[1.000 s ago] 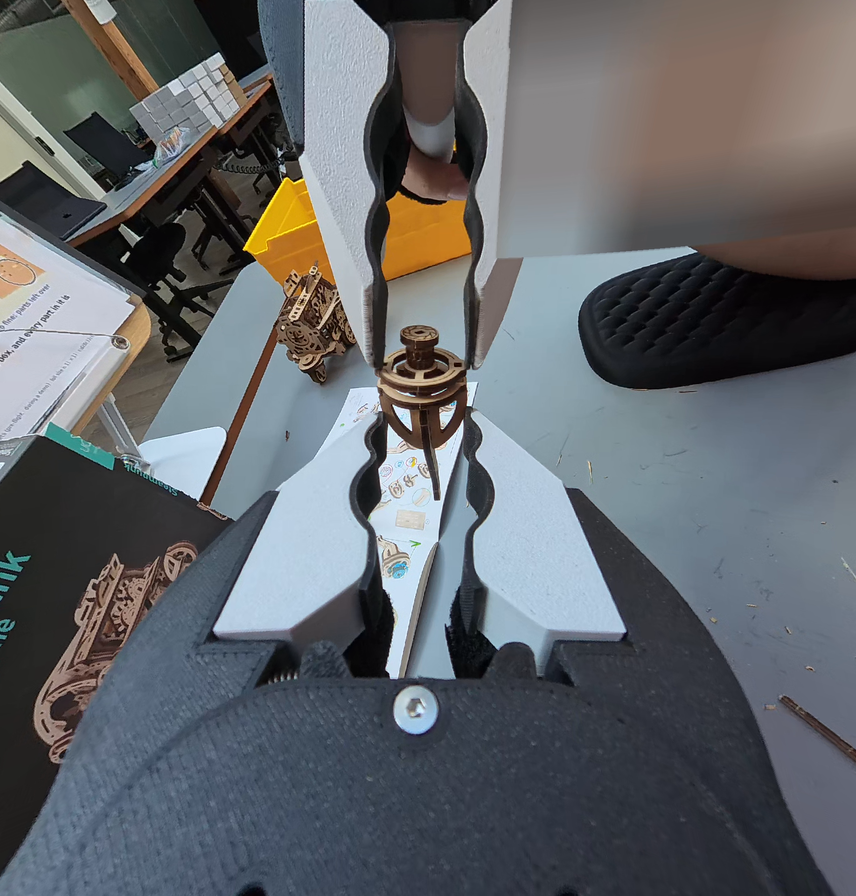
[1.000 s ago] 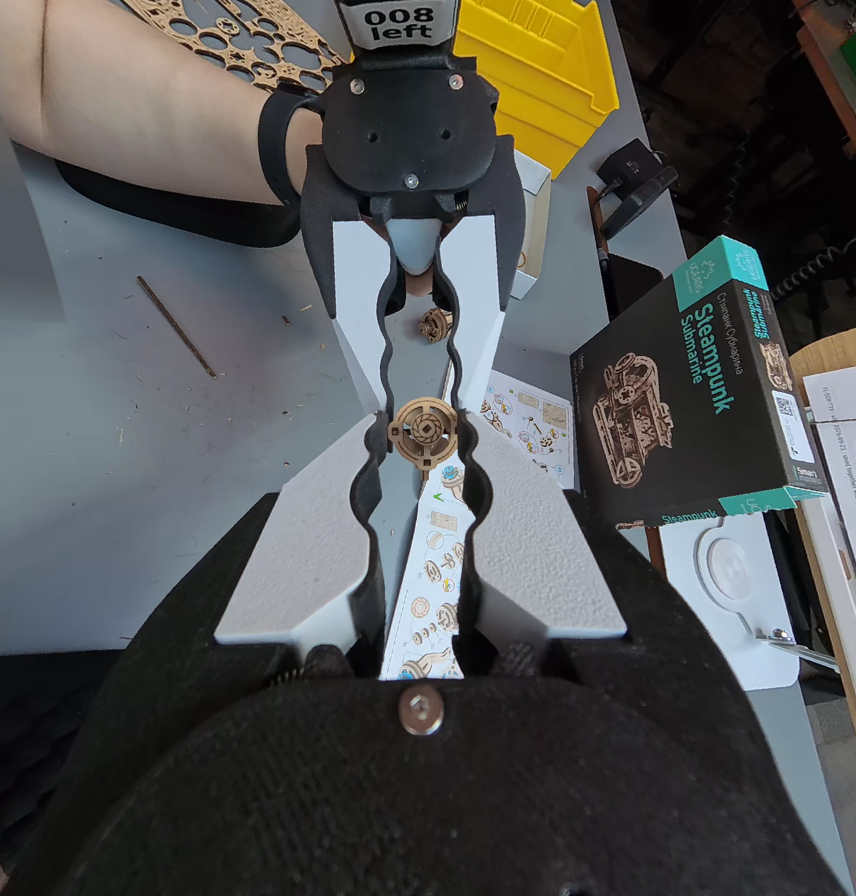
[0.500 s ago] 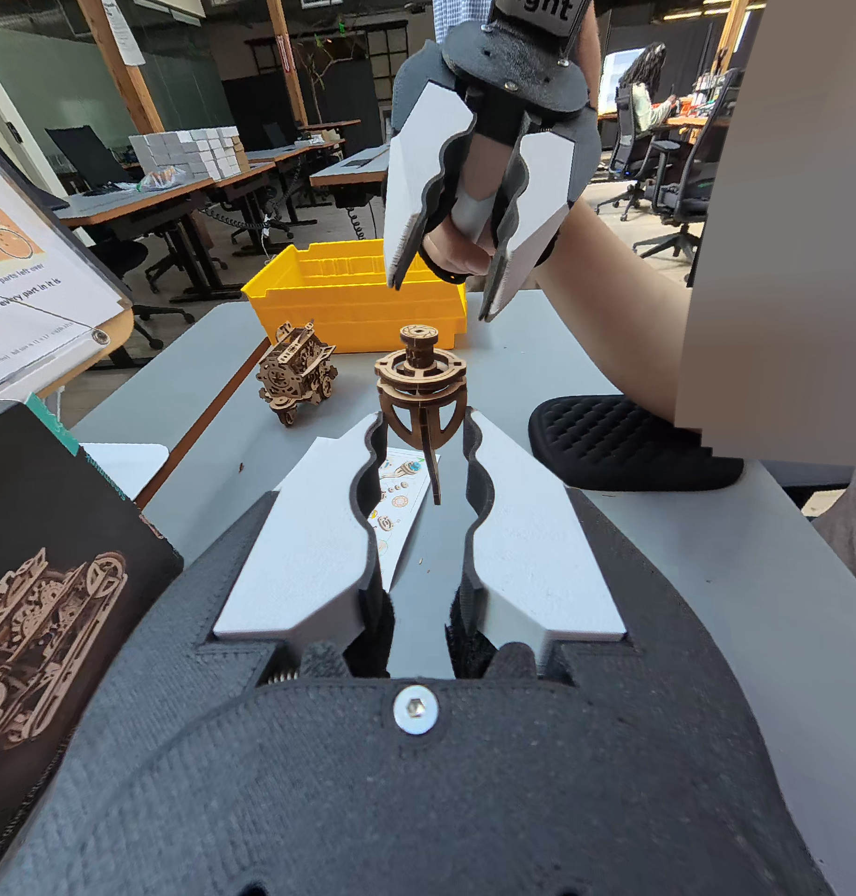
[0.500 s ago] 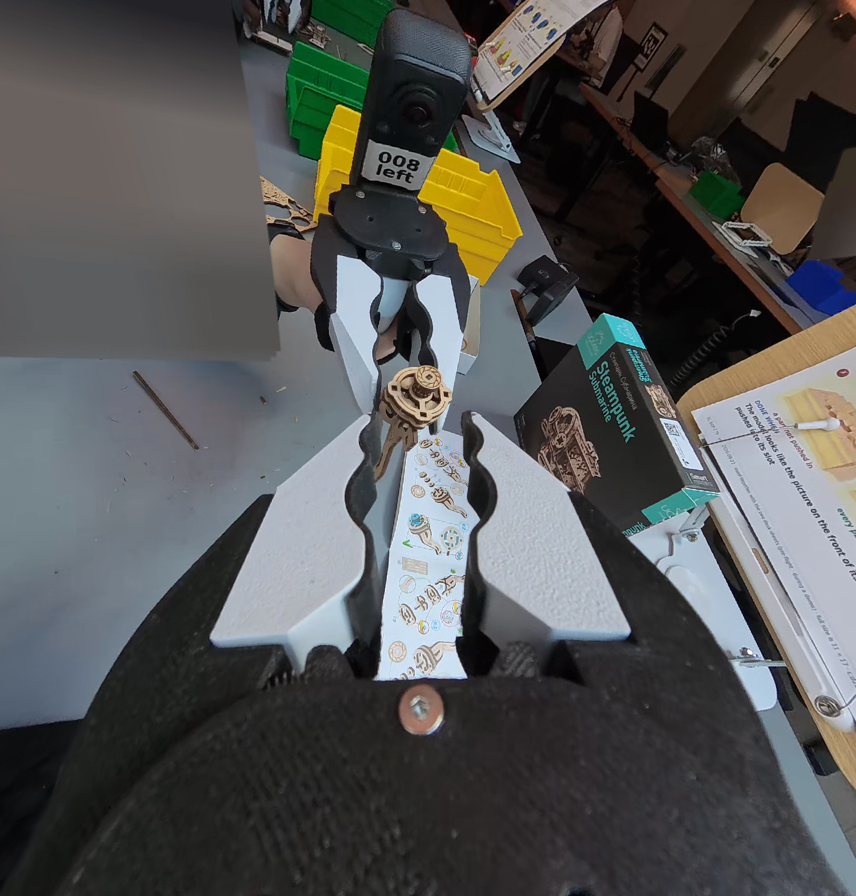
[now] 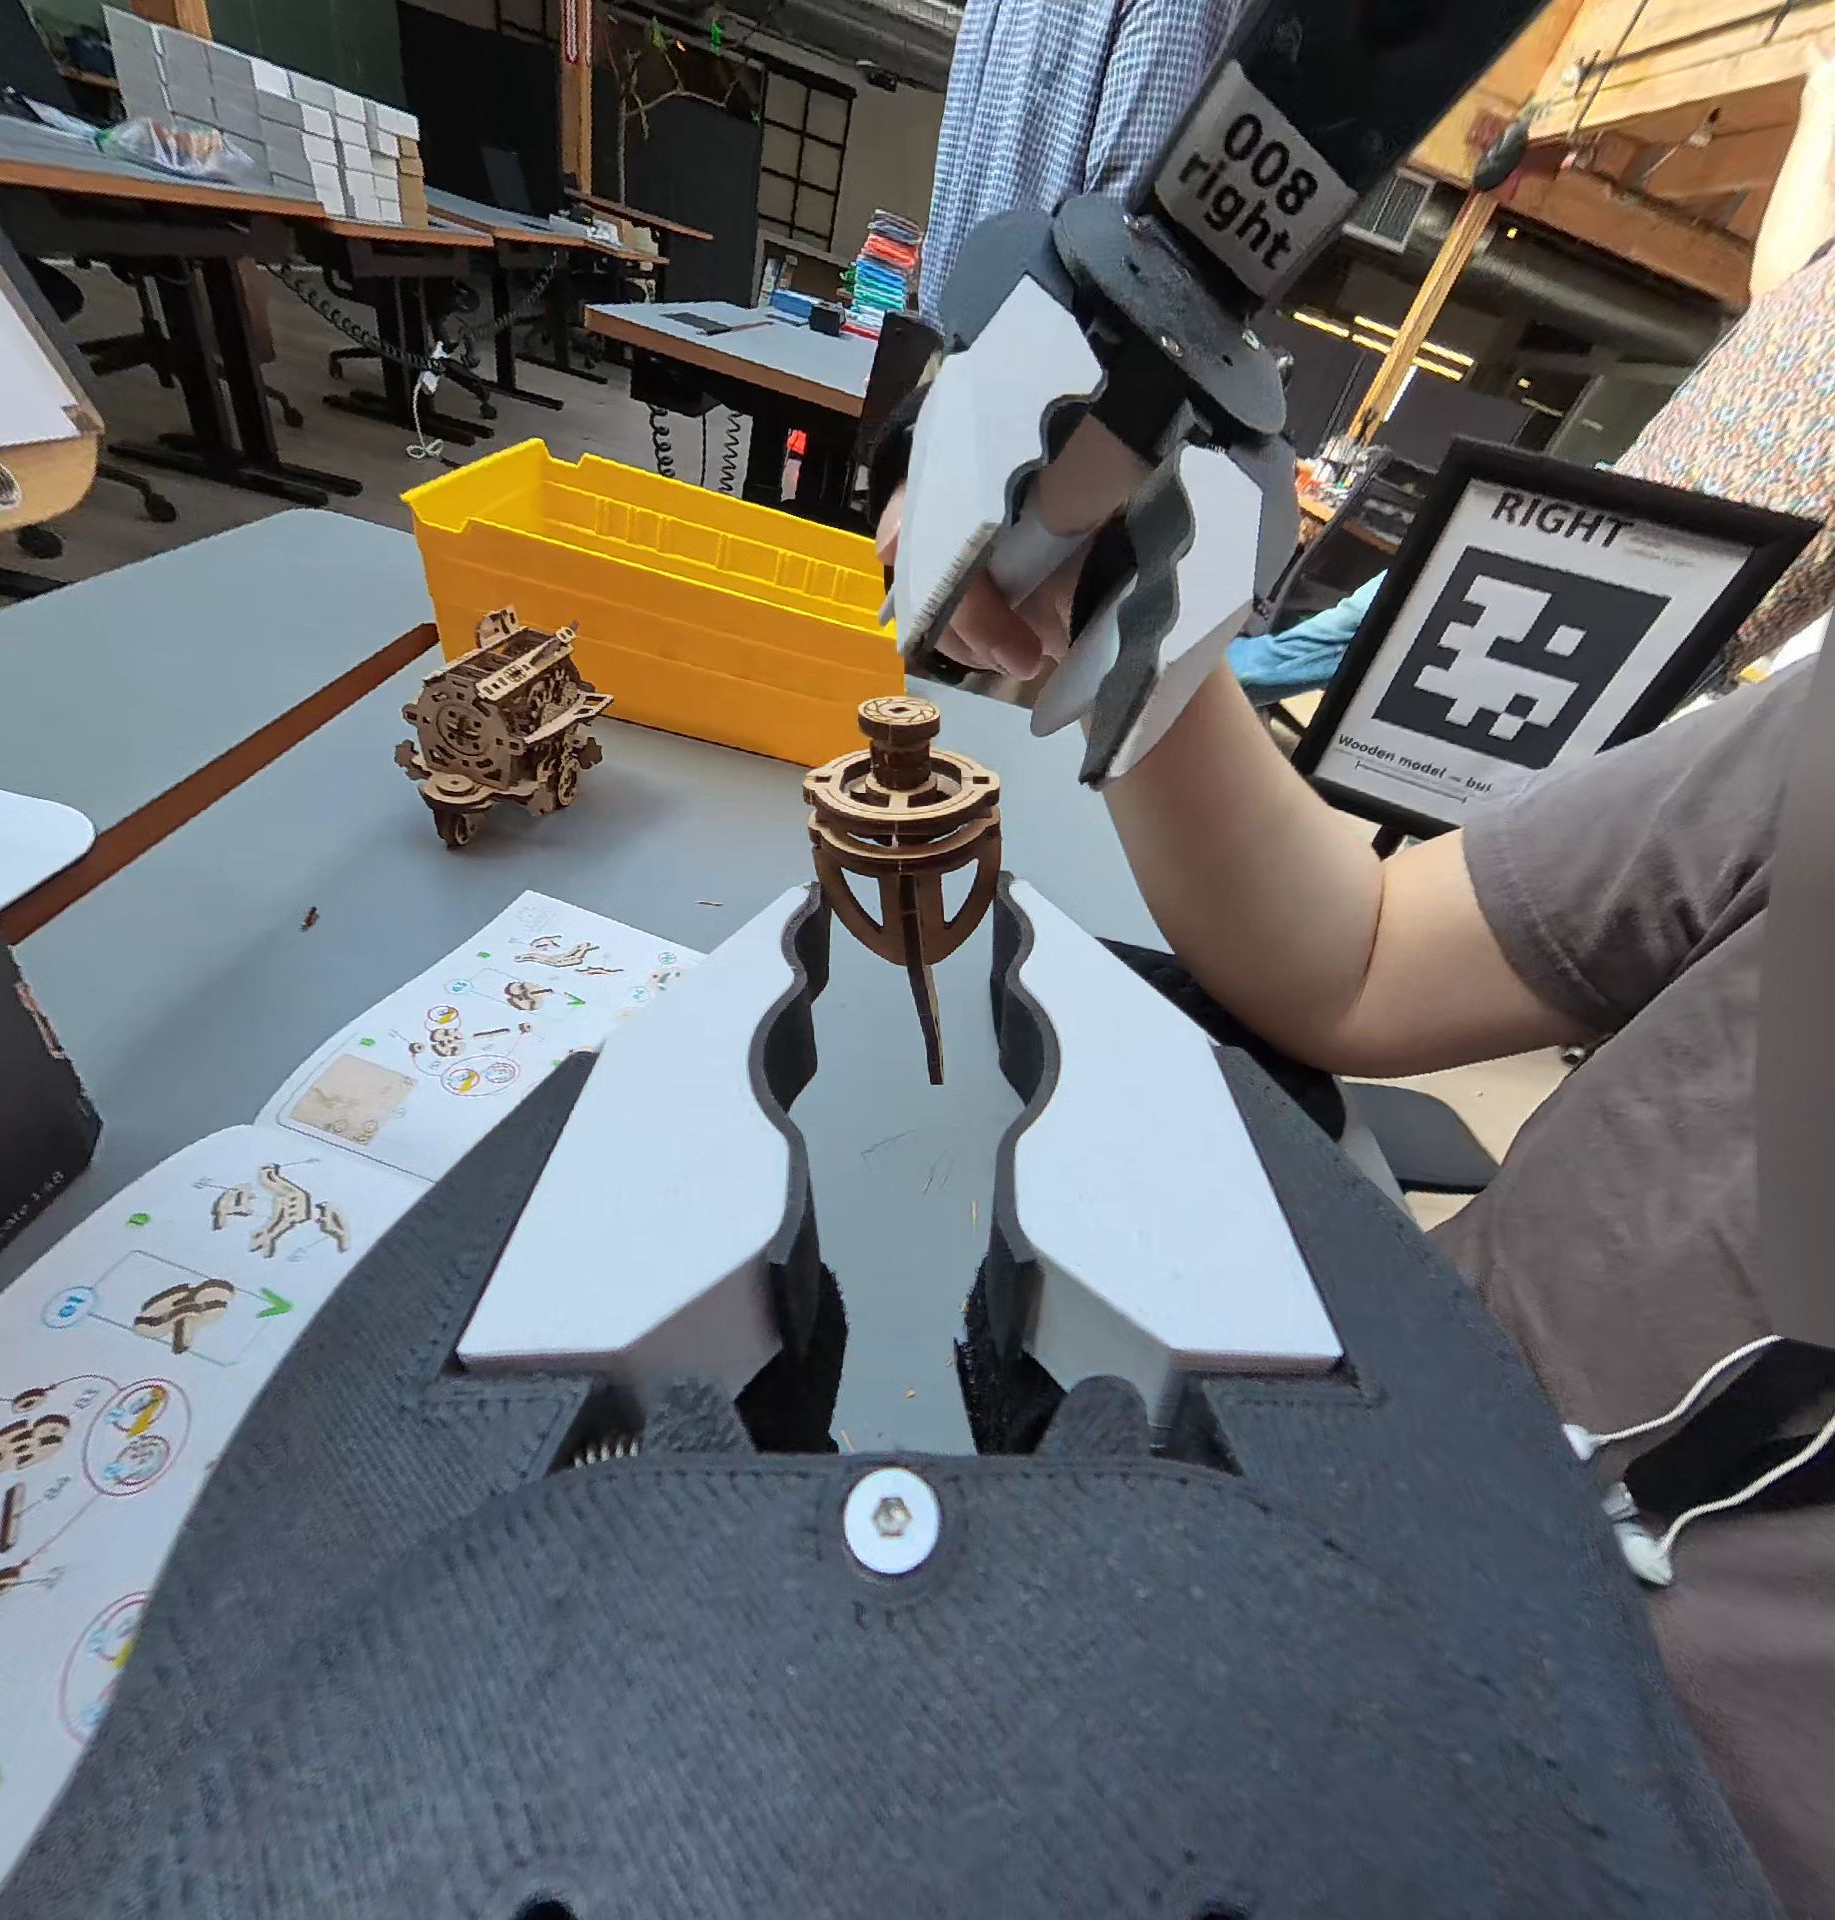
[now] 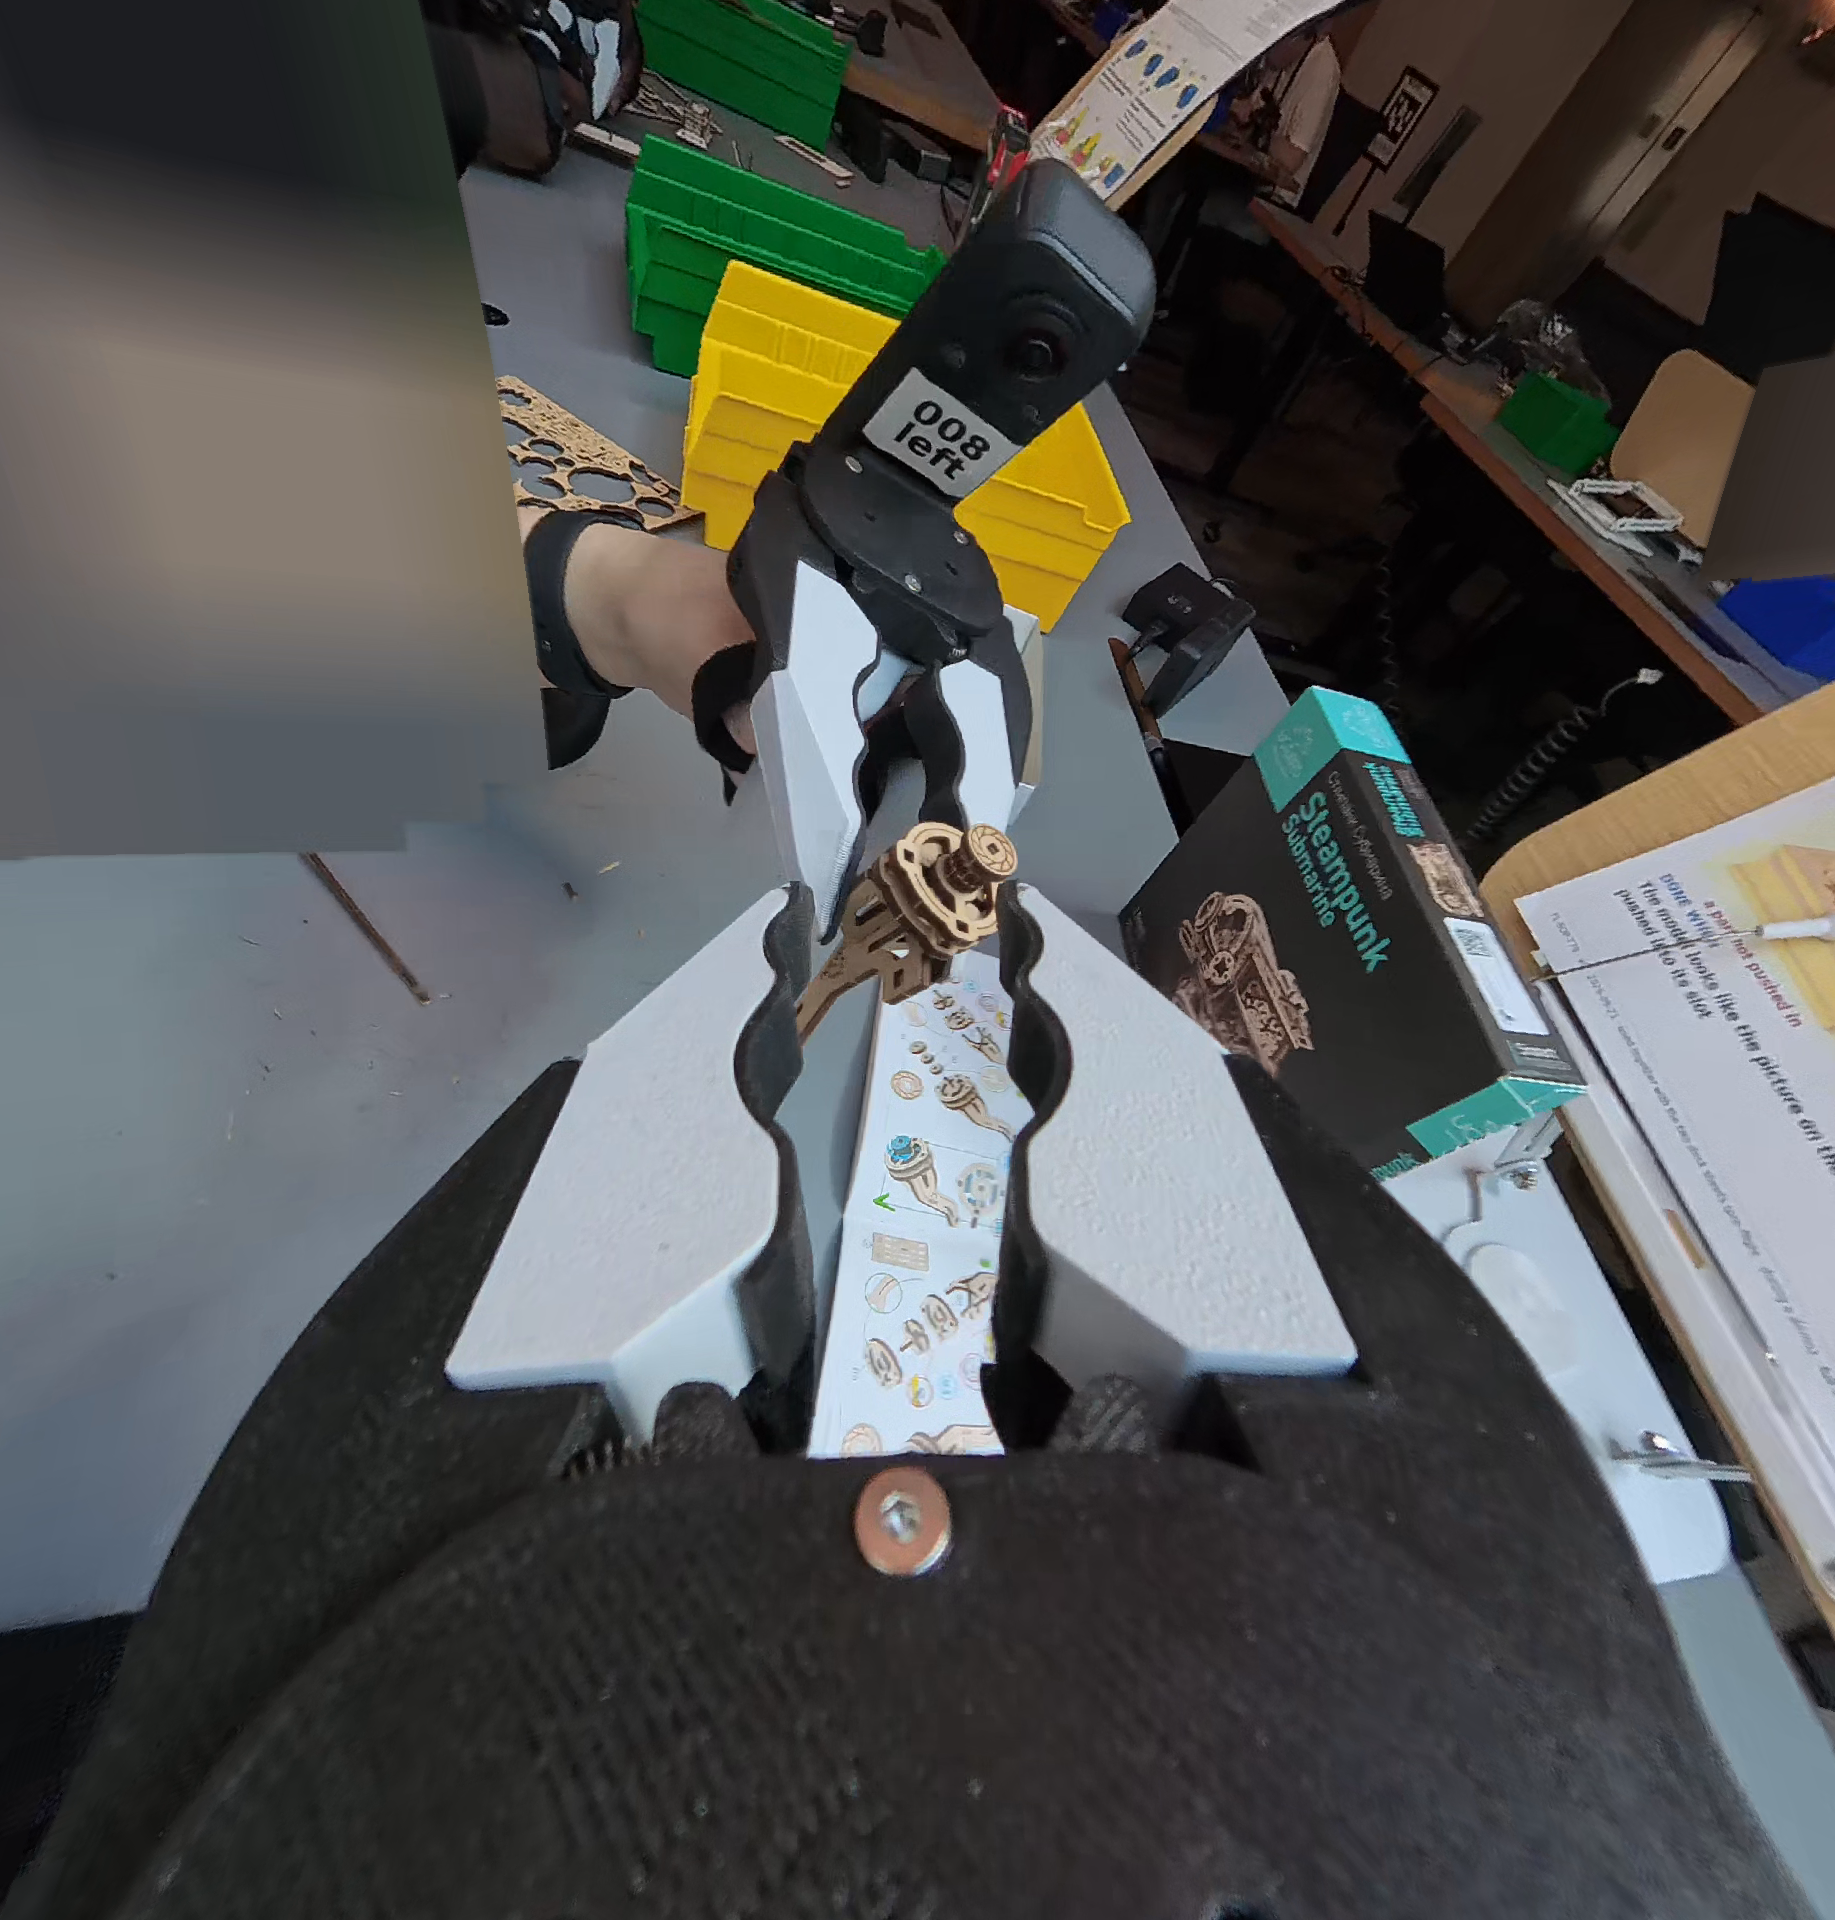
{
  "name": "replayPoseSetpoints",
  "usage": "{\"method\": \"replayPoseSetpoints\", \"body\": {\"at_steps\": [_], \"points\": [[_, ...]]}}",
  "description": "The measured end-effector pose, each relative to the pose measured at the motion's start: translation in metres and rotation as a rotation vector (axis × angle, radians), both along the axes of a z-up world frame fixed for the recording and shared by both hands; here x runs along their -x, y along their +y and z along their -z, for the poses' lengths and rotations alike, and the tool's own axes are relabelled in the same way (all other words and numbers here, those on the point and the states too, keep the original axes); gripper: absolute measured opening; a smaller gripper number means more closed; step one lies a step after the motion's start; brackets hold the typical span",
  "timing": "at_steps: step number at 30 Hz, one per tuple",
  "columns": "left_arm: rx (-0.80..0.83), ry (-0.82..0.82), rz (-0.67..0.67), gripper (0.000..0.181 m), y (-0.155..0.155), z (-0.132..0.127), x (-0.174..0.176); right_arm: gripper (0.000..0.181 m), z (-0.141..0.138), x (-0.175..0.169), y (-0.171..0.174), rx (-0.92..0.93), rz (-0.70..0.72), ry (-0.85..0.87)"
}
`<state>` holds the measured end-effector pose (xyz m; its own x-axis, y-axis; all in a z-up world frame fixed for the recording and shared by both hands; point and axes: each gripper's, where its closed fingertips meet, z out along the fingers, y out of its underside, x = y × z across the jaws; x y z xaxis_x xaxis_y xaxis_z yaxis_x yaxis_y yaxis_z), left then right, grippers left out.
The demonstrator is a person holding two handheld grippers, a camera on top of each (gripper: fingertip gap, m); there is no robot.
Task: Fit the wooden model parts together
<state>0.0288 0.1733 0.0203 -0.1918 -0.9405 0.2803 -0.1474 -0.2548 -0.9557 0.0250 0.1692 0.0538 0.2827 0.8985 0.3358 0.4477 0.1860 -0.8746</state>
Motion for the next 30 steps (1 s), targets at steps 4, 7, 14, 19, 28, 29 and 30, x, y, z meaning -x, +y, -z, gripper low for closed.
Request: {"method": "replayPoseSetpoints", "body": {"at_steps": [4,7,14,19,28,29,30], "points": [[0.195,-0.062,0.069,0.029,-0.005,-0.014,0.001,0.032,-0.005,-0.005,0.012,-0.197,0.083,-0.076],[0.282,-0.086,0.111,0.028,-0.008,-0.019,0.002,0.028,-0.017,-0.002,0.008,-0.282,0.078,-0.057],[0.334,-0.102,0.139,0.028,-0.011,-0.023,0.002,0.023,-0.02,-0.004,0.004,-0.295,0.068,-0.047],[0.337,-0.105,0.147,0.028,-0.012,-0.024,0.002,0.022,-0.016,0.0,0.003,-0.276,0.051,-0.055],[0.361,-0.127,0.173,0.028,-0.014,-0.029,0.004,0.019,-0.018,0.001,0.002,-0.255,0.034,-0.021],[0.368,-0.129,0.176,0.029,-0.015,-0.03,0.004,0.018,-0.018,0.0,0.001,-0.254,0.032,-0.018],[0.373,-0.129,0.177,0.029,-0.014,-0.03,0.004,0.018,-0.019,0.0,0.001,-0.253,0.032,-0.015]]}}
